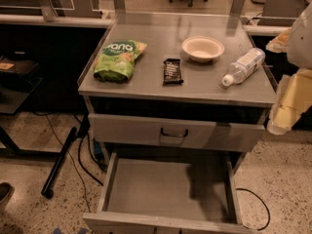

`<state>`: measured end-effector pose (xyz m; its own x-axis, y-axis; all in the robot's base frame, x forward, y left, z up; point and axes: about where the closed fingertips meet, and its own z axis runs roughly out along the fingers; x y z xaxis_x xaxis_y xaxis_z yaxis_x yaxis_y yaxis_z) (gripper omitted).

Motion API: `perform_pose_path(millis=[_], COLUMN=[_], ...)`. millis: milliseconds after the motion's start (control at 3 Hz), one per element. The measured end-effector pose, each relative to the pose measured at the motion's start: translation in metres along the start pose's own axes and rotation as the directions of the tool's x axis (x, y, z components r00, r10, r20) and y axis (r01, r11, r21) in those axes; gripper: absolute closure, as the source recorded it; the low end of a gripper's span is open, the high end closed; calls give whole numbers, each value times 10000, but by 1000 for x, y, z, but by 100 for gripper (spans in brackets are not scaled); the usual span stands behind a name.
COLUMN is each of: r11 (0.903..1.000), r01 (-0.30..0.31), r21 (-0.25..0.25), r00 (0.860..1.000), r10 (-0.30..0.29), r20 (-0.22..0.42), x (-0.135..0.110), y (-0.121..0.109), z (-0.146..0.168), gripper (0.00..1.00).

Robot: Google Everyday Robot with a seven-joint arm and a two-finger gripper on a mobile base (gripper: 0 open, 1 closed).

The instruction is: Place rxbar chocolate into middle drawer

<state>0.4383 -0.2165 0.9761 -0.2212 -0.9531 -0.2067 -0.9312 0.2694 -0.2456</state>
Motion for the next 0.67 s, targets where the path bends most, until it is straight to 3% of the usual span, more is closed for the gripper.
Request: perform_pose_path(millis=[333, 667], r11=[10000, 9992], r01=[36, 394], r21=[33, -72], r00=[10000, 9991], r10=[-36, -392], r20=[23, 184], x=[-2, -19], y=[-2, -16], z=[0, 14], gripper=[0, 0])
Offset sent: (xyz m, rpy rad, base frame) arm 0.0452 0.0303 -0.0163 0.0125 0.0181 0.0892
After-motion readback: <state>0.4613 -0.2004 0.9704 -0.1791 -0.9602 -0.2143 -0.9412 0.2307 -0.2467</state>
